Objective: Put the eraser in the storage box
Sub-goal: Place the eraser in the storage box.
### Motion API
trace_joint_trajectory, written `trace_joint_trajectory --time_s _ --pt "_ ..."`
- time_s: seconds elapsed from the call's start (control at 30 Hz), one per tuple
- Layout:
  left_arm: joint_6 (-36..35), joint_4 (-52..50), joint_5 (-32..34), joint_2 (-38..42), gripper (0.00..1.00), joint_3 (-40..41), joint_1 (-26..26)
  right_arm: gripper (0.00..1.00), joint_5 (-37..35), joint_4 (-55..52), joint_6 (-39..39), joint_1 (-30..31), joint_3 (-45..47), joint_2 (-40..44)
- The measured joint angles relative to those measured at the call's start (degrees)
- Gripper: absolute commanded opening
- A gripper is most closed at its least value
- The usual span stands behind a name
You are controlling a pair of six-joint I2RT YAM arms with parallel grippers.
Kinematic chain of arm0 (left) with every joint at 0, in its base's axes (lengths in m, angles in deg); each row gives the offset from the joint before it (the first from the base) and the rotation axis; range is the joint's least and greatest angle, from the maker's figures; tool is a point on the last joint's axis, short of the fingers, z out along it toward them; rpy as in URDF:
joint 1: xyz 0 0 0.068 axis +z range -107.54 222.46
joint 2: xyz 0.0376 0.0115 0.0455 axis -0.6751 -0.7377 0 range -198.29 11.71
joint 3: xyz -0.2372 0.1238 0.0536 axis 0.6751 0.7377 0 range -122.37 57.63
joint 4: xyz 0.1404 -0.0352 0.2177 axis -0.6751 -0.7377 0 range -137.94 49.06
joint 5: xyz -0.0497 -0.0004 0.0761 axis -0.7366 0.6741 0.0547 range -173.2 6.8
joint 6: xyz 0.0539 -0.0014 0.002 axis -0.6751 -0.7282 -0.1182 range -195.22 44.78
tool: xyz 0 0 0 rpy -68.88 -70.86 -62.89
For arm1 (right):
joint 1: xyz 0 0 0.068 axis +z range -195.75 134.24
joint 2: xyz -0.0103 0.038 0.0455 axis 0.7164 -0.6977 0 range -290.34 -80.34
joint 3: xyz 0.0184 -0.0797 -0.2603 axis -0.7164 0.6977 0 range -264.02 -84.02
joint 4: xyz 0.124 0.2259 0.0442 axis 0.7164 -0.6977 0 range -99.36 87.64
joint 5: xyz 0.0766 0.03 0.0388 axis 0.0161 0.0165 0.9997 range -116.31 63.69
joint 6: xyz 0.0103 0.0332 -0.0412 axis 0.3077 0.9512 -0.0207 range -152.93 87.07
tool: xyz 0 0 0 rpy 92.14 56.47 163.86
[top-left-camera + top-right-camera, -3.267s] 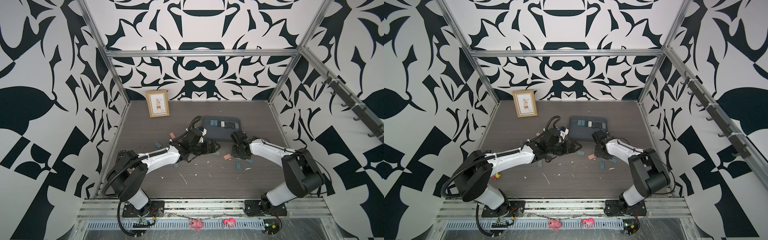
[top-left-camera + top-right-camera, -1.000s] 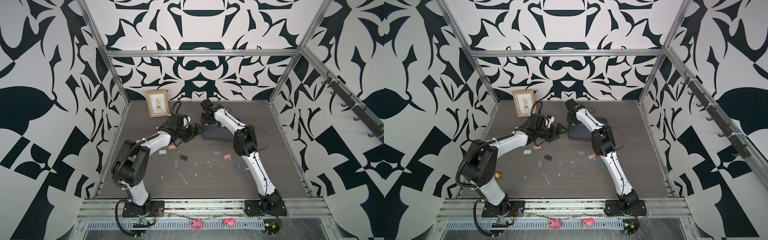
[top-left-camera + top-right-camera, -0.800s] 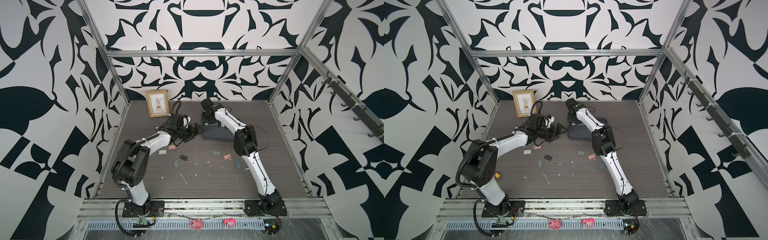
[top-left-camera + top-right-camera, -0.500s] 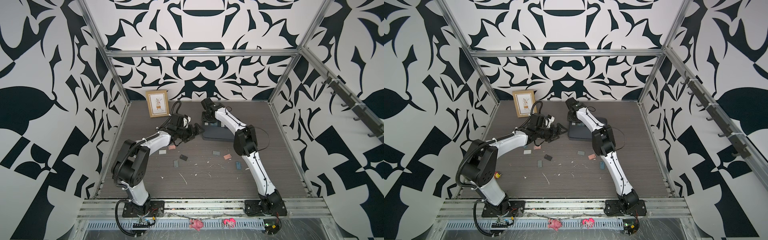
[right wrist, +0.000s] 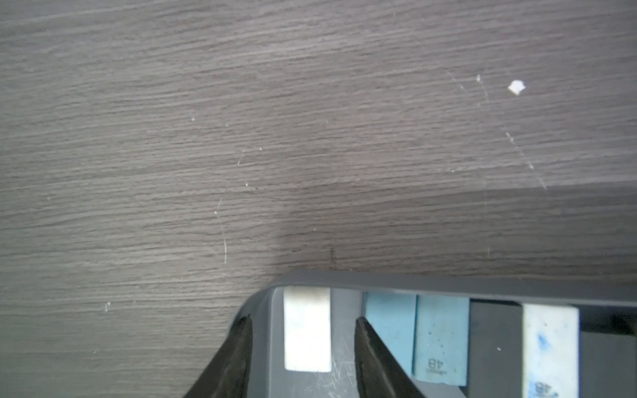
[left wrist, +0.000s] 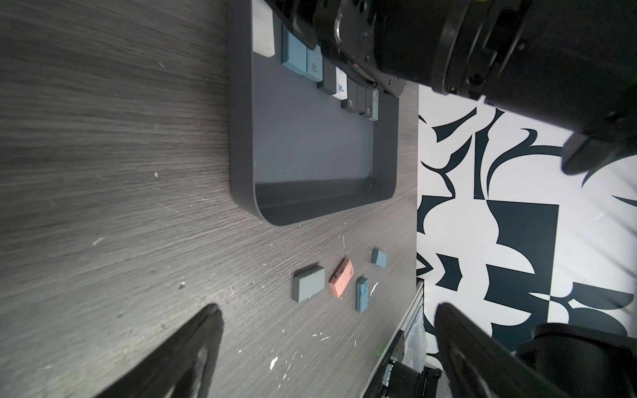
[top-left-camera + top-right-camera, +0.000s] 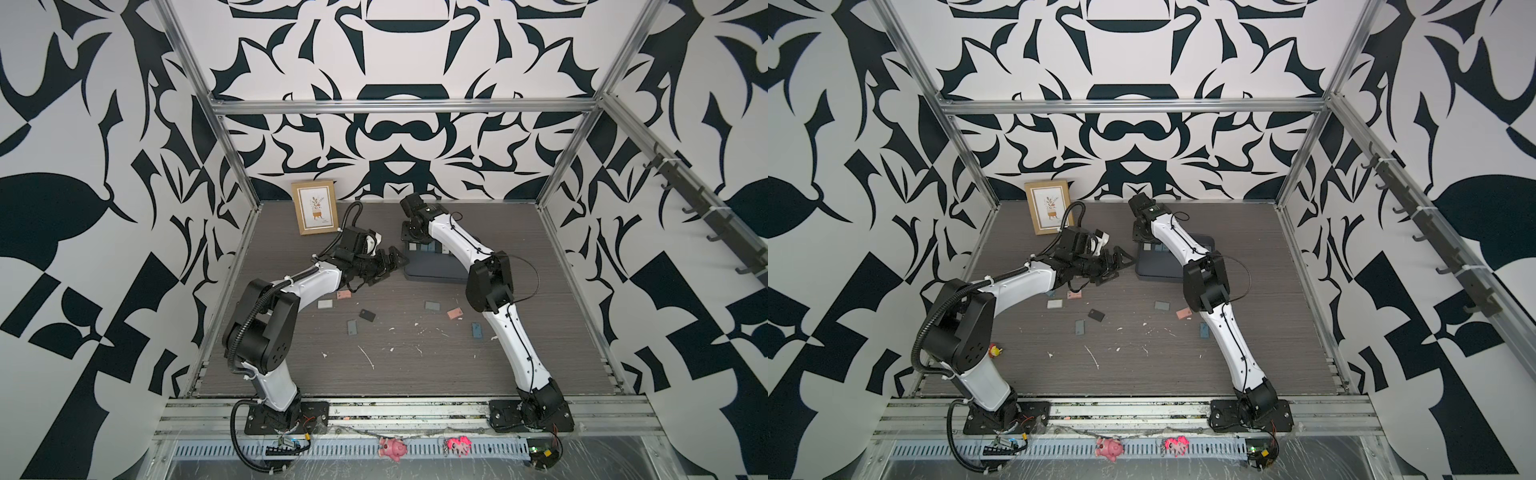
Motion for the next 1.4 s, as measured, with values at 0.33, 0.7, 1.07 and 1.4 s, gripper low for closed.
trace_joint_trajectory --time_s 0.33,0.7,1.07,1.4 --pt "-0.1 -0.3 0.0 0.0 0.99 0.0 0.0 0.74 -2.9 0.2 -2.0 0.3 3.4 0.7" --pt "-0.1 -0.4 0.0 0.0 0.99 0.0 0.0 0.77 -6.3 -0.3 -3.7 1.6 3.4 0.7" --pt "-0.2 -0.4 0.0 0.0 0.99 -0.4 0.0 0.77 -8.5 -1.7 -4.6 2.2 3.4 0.7" --pt "-0.2 -0.4 0.0 0.0 0.99 -0.4 0.0 0.80 -8.4 -1.3 -5.5 2.2 5.1 0.7"
